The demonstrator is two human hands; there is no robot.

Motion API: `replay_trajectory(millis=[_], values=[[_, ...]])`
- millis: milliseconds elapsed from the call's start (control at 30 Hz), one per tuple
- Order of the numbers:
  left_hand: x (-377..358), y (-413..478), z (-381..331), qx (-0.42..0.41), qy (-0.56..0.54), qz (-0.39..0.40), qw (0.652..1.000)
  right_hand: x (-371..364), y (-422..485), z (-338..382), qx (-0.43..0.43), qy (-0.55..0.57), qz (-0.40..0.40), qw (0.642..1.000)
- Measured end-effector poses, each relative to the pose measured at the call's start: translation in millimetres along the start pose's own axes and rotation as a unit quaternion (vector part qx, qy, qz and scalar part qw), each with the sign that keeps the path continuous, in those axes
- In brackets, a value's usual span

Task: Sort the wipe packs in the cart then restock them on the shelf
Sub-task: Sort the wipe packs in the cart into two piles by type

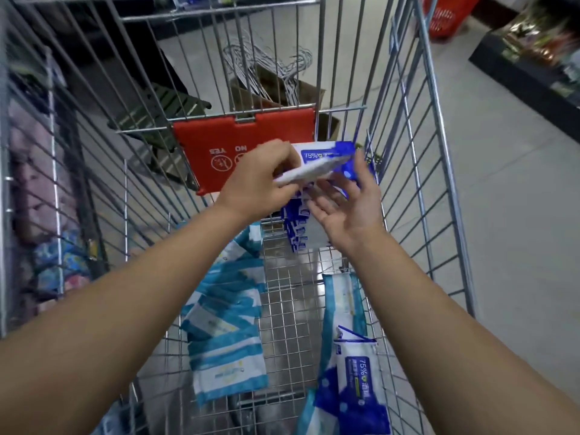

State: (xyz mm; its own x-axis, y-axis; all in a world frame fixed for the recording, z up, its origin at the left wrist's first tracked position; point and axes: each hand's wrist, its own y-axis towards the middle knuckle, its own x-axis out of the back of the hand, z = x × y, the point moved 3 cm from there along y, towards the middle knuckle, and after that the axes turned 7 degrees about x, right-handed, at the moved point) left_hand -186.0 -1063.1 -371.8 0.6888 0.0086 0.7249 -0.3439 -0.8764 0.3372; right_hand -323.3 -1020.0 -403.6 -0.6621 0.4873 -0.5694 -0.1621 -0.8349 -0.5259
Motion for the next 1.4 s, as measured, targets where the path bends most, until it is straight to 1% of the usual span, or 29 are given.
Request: replay_trajectory(millis=[33,67,100,133,167,233,300,367,433,500,567,633,700,733,767,800,833,867,900,967,1067,1133,1167,1200,1300,1333,1367,1400], values=[[1,-3,-4,-0.070,0.062,-0.004,0.996,-1,-1,2,0.007,0.028,0.005,1.000],[2,-8,-7,-0.133,0.116,-0.006,0.984,-2,-3,4,0.013,0.052,0.014,0.998],[1,-11,-7,-0.175,0.151,-0.009,0.973,0,-3,4,0.016,0.056,0.020,0.998],[2,-15,-9,-0.189,0.164,-0.008,0.968,2,-3,3,0.014,0.047,0.015,0.999],[3,-18,-8,-0.181,0.163,-0.002,0.970,5,-3,1,0.010,0.042,0.004,0.999],[4,-25,-5,-0.129,0.153,0.033,0.979,12,-4,-1,-0.002,0.043,-0.013,0.999],[1,-32,2,-0.052,0.132,0.078,0.987,15,-6,-1,-0.007,0.046,-0.015,0.999],[0,-35,6,0.050,0.056,0.104,0.992,15,-9,0,-0.005,0.060,0.004,0.998],[-1,-33,6,0.112,-0.015,0.089,0.990,12,-8,4,0.003,0.068,0.025,0.997],[-3,-26,4,0.144,-0.030,0.059,0.987,8,-6,11,0.022,0.050,0.038,0.998],[-7,-13,6,0.197,-0.045,0.032,0.979,8,-3,15,0.048,-0.020,0.034,0.998],[-14,1,10,0.233,-0.055,0.003,0.971,10,-1,16,0.079,-0.131,0.033,0.988],[-20,11,12,0.238,-0.029,0.007,0.971,16,4,17,0.130,-0.260,0.018,0.957],[-24,14,11,0.228,-0.008,0.018,0.974,19,8,19,0.169,-0.334,0.003,0.927],[-28,15,9,0.213,0.013,0.029,0.976,22,12,22,0.209,-0.408,-0.013,0.889],[-31,14,5,0.186,0.045,0.035,0.981,24,16,24,0.239,-0.471,-0.029,0.849],[-33,13,-1,0.138,0.098,0.034,0.985,26,20,27,0.255,-0.512,-0.044,0.819],[-36,12,-5,0.080,0.160,0.034,0.983,28,23,29,0.261,-0.530,-0.050,0.805],[-40,11,-8,0.027,0.209,0.040,0.977,29,28,29,0.259,-0.534,-0.048,0.803],[-47,11,-6,-0.027,0.257,0.073,0.963,30,30,28,0.260,-0.536,-0.045,0.802],[-55,17,-6,-0.026,0.269,0.109,0.957,38,17,19,0.314,-0.535,-0.042,0.783],[-60,18,-12,-0.005,0.292,0.120,0.949,53,-1,4,0.346,-0.564,-0.024,0.749],[-63,15,-13,0.000,0.303,0.115,0.946,64,-10,-7,0.341,-0.598,-0.010,0.725],[-63,8,-14,-0.006,0.310,0.102,0.945,77,-18,-20,0.316,-0.637,0.006,0.703],[-68,-31,-20,-0.077,0.296,0.051,0.951,126,-33,-60,0.170,-0.739,0.017,0.652],[-74,-49,-21,-0.091,0.286,0.056,0.952,140,-38,-71,0.127,-0.760,0.011,0.637],[-83,-69,-20,-0.086,0.273,0.087,0.954,151,-43,-79,0.093,-0.774,0.009,0.626],[-93,-89,-19,-0.061,0.254,0.134,0.956,160,-48,-86,0.069,-0.786,0.013,0.614]])
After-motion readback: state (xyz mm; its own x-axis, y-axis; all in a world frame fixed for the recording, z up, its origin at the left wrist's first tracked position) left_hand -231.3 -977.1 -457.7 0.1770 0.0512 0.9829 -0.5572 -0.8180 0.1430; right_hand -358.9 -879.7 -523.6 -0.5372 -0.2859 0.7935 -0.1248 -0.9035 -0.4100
